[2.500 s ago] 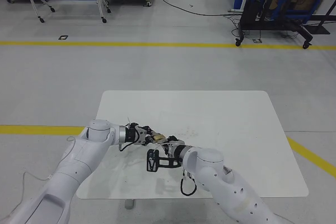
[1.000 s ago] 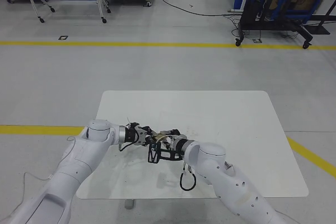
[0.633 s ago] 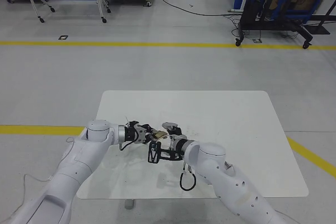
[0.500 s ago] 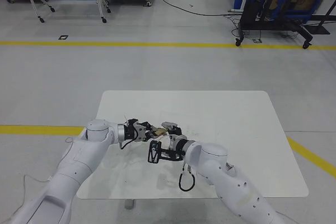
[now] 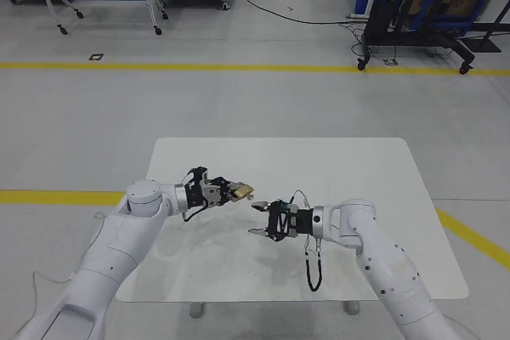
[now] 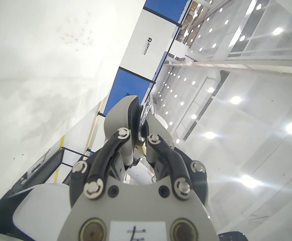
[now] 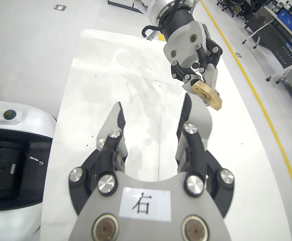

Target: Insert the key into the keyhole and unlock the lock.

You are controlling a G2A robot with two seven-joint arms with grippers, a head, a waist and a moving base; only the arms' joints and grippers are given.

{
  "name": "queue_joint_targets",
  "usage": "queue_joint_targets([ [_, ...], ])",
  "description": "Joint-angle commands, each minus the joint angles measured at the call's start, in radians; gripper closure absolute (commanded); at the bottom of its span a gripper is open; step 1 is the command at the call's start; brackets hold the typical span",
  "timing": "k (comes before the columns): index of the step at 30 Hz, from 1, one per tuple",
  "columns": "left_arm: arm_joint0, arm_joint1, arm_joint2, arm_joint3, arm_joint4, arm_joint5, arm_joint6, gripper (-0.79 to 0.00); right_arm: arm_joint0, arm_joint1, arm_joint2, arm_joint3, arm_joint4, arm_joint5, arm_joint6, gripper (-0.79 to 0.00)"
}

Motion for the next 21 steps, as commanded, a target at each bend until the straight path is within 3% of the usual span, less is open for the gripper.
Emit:
queue_joint_targets([
  [1, 0.005, 0.002, -0.003, -0.008, 0.014, -0.02, -0.012, 0.0, 0.033, 0.004, -0.027, 0.048, 0.052, 0.0, -0.026, 0.0],
  [9, 0.024, 0.008, -0.014, -0.048, 0.07, -0.091, -0.022, 0.0, 0.1, 0.038, -0.089, 0.122, 0.103, 0.0, -0.085, 0.0],
  [21, 0.037, 0.011, -0.021, -0.073, 0.111, -0.099, -0.023, 0.0, 0.173, 0.058, -0.158, 0.202, 0.165, 0.0, -0.116, 0.0],
])
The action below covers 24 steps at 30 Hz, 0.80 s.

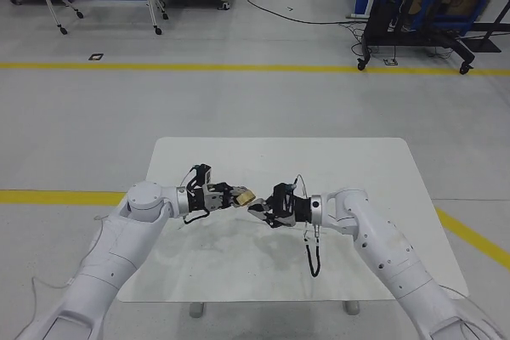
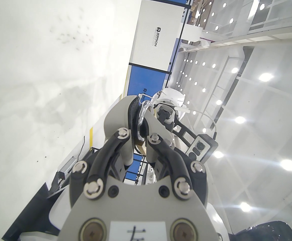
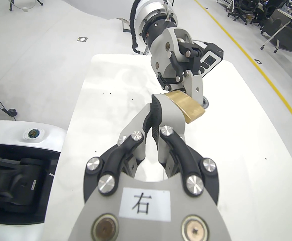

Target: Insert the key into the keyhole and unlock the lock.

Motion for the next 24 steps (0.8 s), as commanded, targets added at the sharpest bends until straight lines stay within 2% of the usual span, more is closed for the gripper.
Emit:
queue_joint_targets([
  [1, 0.002, 0.0, -0.002, -0.003, 0.003, -0.006, 0.004, 0.0, 0.005, 0.003, -0.013, 0.002, 0.01, 0.0, -0.011, 0.0],
  [4, 0.01, 0.0, -0.017, -0.006, -0.003, -0.025, 0.048, 0.0, -0.001, 0.017, -0.006, -0.044, -0.04, 0.0, -0.039, 0.0],
  [5, 0.013, 0.0, -0.024, -0.008, -0.004, -0.034, 0.079, 0.0, -0.013, 0.023, 0.005, -0.071, -0.081, 0.006, -0.046, -0.095],
  [6, 0.018, 0.0, -0.029, -0.013, 0.005, -0.046, 0.112, 0.0, -0.034, 0.029, 0.018, -0.104, -0.127, 0.04, -0.045, -0.28],
  [7, 0.026, -0.001, -0.035, -0.019, -0.001, -0.055, 0.136, 0.0, -0.064, 0.035, 0.031, -0.147, -0.177, 0.097, -0.036, -0.376],
  [10, 0.048, -0.001, -0.054, -0.042, -0.018, -0.082, 0.188, 0.0, -0.18, 0.046, 0.057, -0.295, -0.291, 0.294, 0.009, -0.4],
  [15, 0.069, 0.0, -0.06, -0.07, 0.001, -0.077, 0.217, 0.0, -0.29, 0.044, 0.034, -0.444, -0.442, 0.555, 0.115, -0.357],
  [19, 0.074, -0.002, -0.06, -0.078, 0.007, -0.063, 0.221, 0.0, -0.292, 0.03, -0.022, -0.452, -0.489, 0.665, 0.156, -0.292],
  [24, 0.074, -0.004, -0.061, -0.077, -0.001, -0.04, 0.203, 0.0, -0.267, 0.012, -0.08, -0.441, -0.544, 0.758, 0.228, -0.36],
])
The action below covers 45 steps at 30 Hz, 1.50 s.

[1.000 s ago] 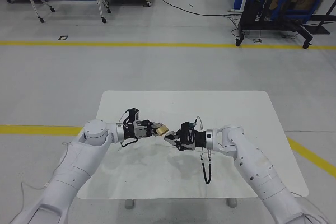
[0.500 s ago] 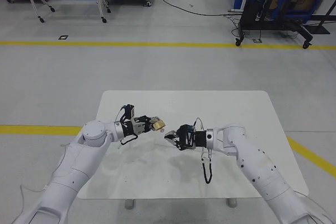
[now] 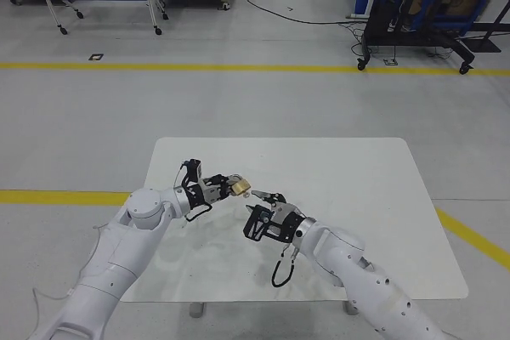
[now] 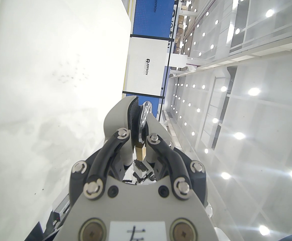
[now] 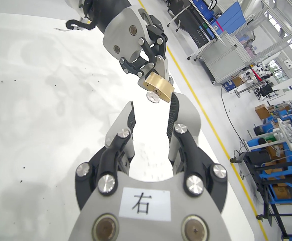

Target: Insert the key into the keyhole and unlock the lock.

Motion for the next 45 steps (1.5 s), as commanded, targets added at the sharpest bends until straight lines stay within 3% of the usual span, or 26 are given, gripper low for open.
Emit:
queue_joint_targets([
  [1, -0.002, -0.001, 0.0, 0.003, -0.004, 0.008, -0.008, 0.0, 0.008, -0.007, -0.023, 0.0, -0.034, 0.047, 0.046, -0.36],
  [6, -0.004, -0.004, 0.002, 0.008, 0.0, 0.015, -0.012, 0.0, 0.022, -0.022, -0.061, 0.002, -0.061, 0.085, 0.081, -0.351],
  [12, -0.008, -0.008, 0.001, 0.018, -0.016, 0.022, -0.032, 0.0, 0.025, -0.03, -0.07, 0.006, -0.075, 0.096, 0.097, -0.271],
  [14, -0.009, -0.009, 0.001, 0.02, -0.015, 0.022, -0.033, 0.0, 0.025, -0.032, -0.073, 0.006, -0.077, 0.099, 0.103, -0.172],
  [16, -0.01, -0.01, 0.001, 0.021, -0.013, 0.02, -0.035, 0.0, 0.024, -0.035, -0.07, 0.01, -0.071, 0.105, 0.103, 0.0],
  [23, -0.008, -0.012, -0.001, 0.017, -0.003, -0.002, -0.047, 0.0, 0.011, -0.04, -0.048, 0.018, -0.023, 0.125, 0.097, 0.0],
  [29, 0.002, -0.01, -0.01, -0.006, 0.034, -0.082, -0.038, 0.0, -0.018, -0.045, 0.015, 0.035, 0.2, 0.125, 0.024, 0.0],
  [37, 0.041, -0.003, -0.038, -0.061, 0.128, -0.211, 0.04, 0.0, -0.016, -0.038, 0.113, 0.163, 0.564, -0.156, -0.18, 0.0],
  [38, 0.046, -0.003, -0.04, -0.066, 0.135, -0.213, 0.049, 0.0, -0.009, -0.037, 0.121, 0.187, 0.606, -0.204, -0.201, -0.022],
  [39, 0.049, -0.002, -0.043, -0.071, 0.141, -0.213, 0.058, 0.0, -0.001, -0.036, 0.126, 0.209, 0.635, -0.247, -0.215, -0.197],
  [40, 0.052, -0.002, -0.045, -0.076, 0.15, -0.216, 0.065, 0.0, 0.008, -0.035, 0.13, 0.227, 0.65, -0.277, -0.226, -0.317],
  [42, 0.058, -0.002, -0.048, -0.083, 0.152, -0.213, 0.068, 0.0, 0.017, -0.035, 0.132, 0.248, 0.653, -0.297, -0.237, -0.376],
  [44, 0.06, -0.001, -0.051, -0.087, 0.155, -0.213, 0.07, 0.0, 0.017, -0.034, 0.132, 0.255, 0.653, -0.312, -0.252, -0.696],
  [45, 0.061, -0.001, -0.053, -0.089, 0.156, -0.212, 0.07, 0.0, 0.015, -0.033, 0.136, 0.255, 0.65, -0.317, -0.259, -0.785],
])
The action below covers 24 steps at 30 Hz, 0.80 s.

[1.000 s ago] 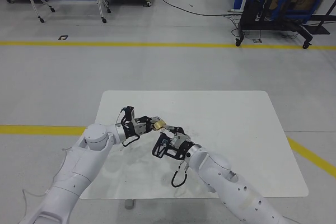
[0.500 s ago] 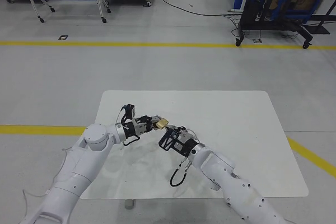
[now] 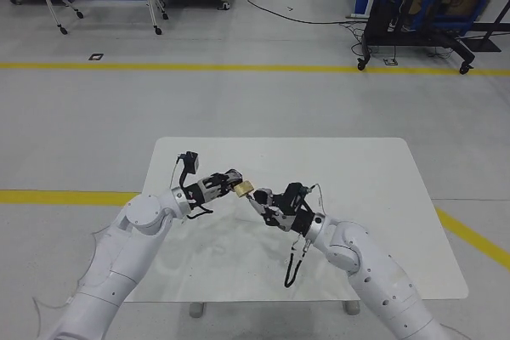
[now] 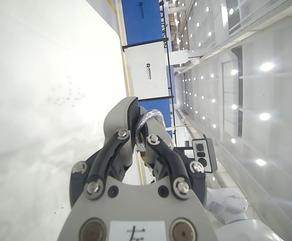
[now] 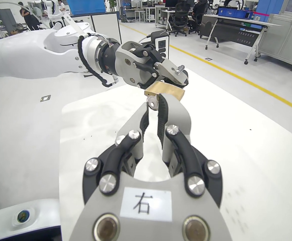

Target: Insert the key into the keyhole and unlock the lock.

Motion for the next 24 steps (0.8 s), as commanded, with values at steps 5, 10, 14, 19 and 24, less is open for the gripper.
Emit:
queue_joint_targets([
  [5, 0.005, 0.004, -0.01, -0.008, 0.058, 0.002, 0.026, 0.0, -0.053, 0.016, 0.053, -0.039, -0.046, -0.024, -0.075, -0.785],
  [10, 0.002, 0.006, 0.013, -0.021, 0.178, 0.043, 0.043, 0.0, -0.069, 0.026, 0.071, -0.073, -0.119, -0.048, -0.07, -0.785],
  [14, 0.001, 0.007, 0.016, -0.025, 0.222, 0.054, 0.058, 0.0, -0.069, 0.026, 0.071, -0.073, -0.119, -0.048, -0.07, -0.785],
  [19, 0.001, 0.007, 0.016, -0.025, 0.222, 0.054, 0.058, 0.0, -0.071, 0.026, 0.075, -0.071, -0.112, -0.041, -0.074, -0.785],
  [24, -0.003, 0.013, 0.058, -0.042, 0.483, 0.158, 0.142, 0.0, -0.102, 0.033, 0.17, -0.055, 0.004, 0.008, -0.135, -0.785],
])
